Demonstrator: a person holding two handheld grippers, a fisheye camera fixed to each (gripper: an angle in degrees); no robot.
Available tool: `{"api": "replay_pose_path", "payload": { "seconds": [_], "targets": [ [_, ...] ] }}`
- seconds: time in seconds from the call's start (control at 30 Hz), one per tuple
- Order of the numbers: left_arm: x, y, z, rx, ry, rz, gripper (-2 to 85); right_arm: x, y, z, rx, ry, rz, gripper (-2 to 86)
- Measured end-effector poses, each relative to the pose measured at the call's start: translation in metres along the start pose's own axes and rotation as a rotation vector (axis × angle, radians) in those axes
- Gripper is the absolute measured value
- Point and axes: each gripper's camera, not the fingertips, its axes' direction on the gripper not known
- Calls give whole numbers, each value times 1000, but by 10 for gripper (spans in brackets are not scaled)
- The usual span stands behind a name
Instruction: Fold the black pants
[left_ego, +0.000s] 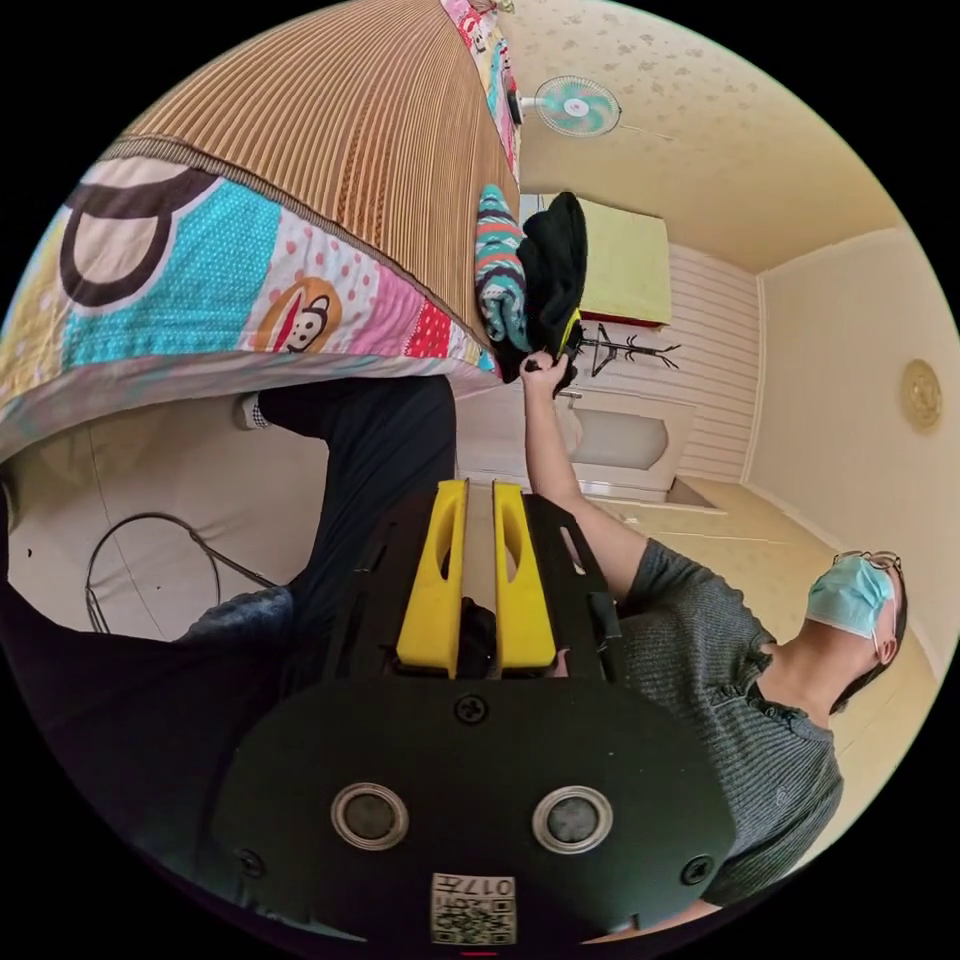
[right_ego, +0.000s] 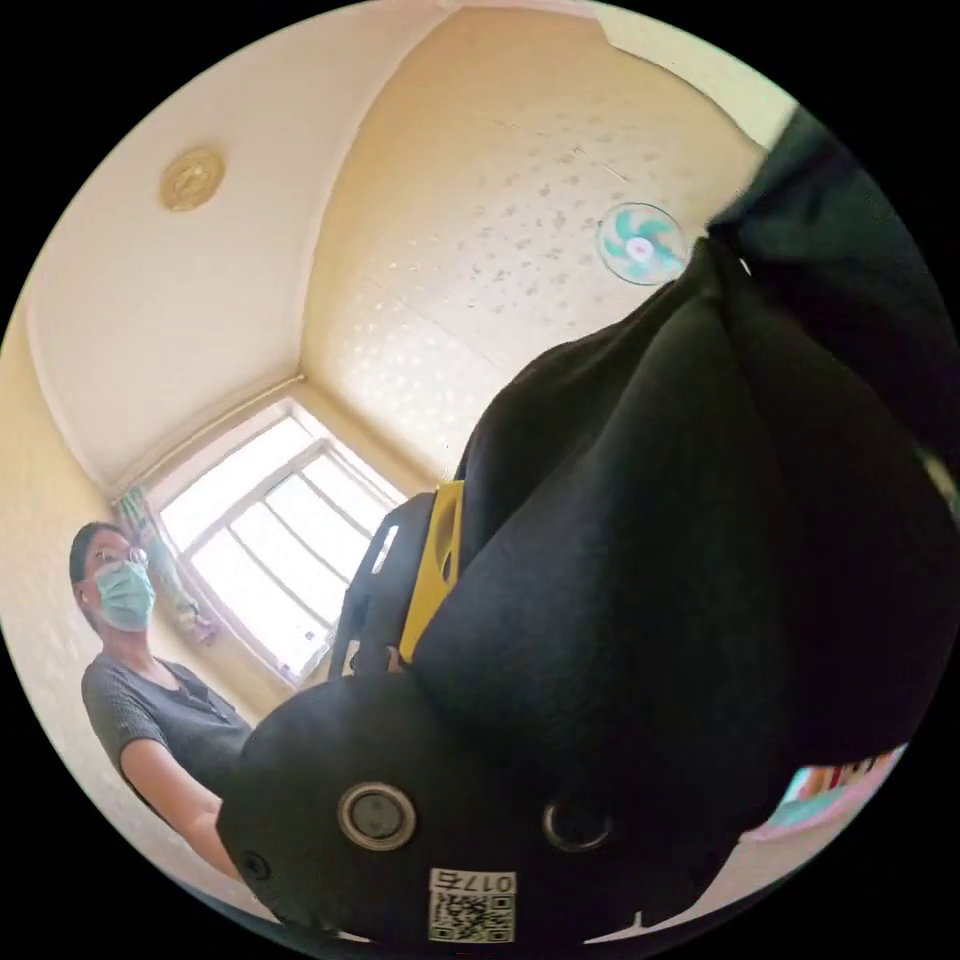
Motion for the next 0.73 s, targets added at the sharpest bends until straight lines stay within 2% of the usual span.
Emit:
{"api": "replay_pose_path", "payload": {
  "seconds": [0.03,0.1,0.2,0.37,0.5,0.6,0.73],
  "targets": [
    [0,-3,2,-6,5,-15,51,34,26,-7,17,22,124,27],
    [2,-7,6,-15,4,-32,51,57,50,3,12,-24,175,39],
    [8,-16,13,-19,-3,-47,51,53,64,22,34,6,163,58],
    [26,-33,25,11,14,-15,52,57,105,25,250,-20,281,87],
    [47,-38,21,71,-46,39,51,46,154,44,220,85,324,71],
    [83,-37,-21,222,-206,169,36,20,189,62,170,166,301,27],
    [138,-11,-140,606,-651,219,38,-16,217,95,52,289,251,9]
  ]
}}
